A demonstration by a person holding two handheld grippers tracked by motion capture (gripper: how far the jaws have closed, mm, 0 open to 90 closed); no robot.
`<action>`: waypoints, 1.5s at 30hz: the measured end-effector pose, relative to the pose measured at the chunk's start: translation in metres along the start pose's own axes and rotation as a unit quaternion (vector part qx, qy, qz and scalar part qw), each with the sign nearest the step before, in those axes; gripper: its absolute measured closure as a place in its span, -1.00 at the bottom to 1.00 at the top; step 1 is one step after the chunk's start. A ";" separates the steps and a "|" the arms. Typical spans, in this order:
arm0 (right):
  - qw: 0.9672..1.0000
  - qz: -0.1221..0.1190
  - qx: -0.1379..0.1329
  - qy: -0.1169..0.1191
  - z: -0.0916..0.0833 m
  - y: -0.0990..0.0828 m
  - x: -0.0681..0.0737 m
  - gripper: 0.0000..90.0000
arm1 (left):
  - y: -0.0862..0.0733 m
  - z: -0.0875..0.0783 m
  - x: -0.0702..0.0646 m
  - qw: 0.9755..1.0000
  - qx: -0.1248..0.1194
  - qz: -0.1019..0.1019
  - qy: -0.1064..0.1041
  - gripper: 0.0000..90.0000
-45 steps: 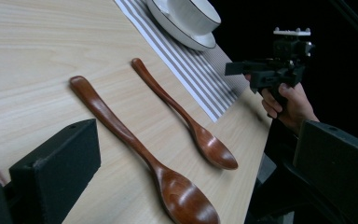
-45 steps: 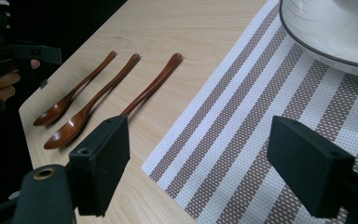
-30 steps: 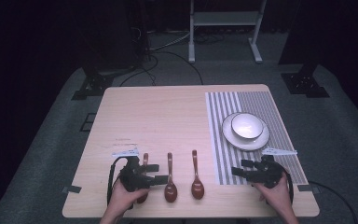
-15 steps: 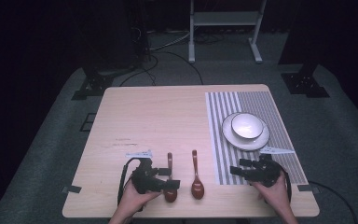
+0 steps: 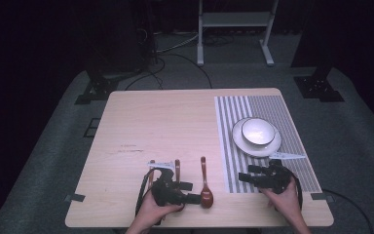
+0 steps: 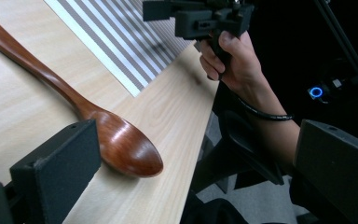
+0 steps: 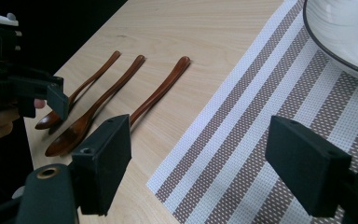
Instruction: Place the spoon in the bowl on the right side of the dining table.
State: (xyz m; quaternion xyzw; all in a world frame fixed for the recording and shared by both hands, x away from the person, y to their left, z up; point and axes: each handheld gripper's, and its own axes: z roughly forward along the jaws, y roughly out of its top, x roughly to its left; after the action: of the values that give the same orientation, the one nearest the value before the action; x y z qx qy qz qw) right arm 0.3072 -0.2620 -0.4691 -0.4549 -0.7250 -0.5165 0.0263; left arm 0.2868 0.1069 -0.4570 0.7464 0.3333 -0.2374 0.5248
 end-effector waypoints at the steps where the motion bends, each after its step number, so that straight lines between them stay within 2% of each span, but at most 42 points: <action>1: 1.000 0.000 0.000 0.000 0.000 0.000 0.000 -0.53 | 0.000 0.002 -0.001 1.000 0.002 -0.003 -0.002 -1.00; 19: 1.000 -0.003 0.002 0.002 0.002 0.004 0.003 -0.51 | -0.006 0.029 -0.005 0.999 0.036 -0.014 -0.033 -1.00; 22: 1.000 -0.004 0.004 0.004 0.003 0.005 0.003 -0.51 | -0.007 0.034 -0.005 0.998 0.037 -0.020 -0.045 -1.00; 31: 1.000 -0.008 0.007 0.008 0.007 0.008 0.006 -0.51 | -0.011 0.044 -0.008 0.997 0.055 -0.018 -0.057 -1.00; 36: 1.000 -0.011 0.011 0.013 0.012 0.011 0.009 -0.49 | -0.013 0.047 -0.006 0.997 0.065 -0.017 -0.049 -1.00; 38: 1.000 -0.013 0.015 0.016 0.017 0.013 0.011 -0.49 | -0.015 0.051 -0.004 0.996 0.081 -0.015 -0.030 -1.00; 39: 1.000 -0.013 0.017 0.017 0.018 0.013 0.012 -0.49 | -0.015 0.051 -0.004 0.996 0.081 -0.015 -0.030 -1.00; 41: 1.000 -0.014 0.019 0.018 0.020 0.014 0.012 -0.48 | -0.016 0.053 -0.002 0.995 0.093 -0.011 -0.016 -1.00; 45: 0.999 -0.017 0.035 0.024 0.033 0.016 0.017 -0.47 | -0.016 0.051 0.000 0.996 0.092 -0.014 -0.015 -0.91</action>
State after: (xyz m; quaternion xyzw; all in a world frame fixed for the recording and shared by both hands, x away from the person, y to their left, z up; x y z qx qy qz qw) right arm 0.3224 -0.2247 -0.4639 -0.4283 -0.7498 -0.5018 0.0510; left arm 0.2753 0.0624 -0.4842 0.7831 0.3123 -0.2857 0.4556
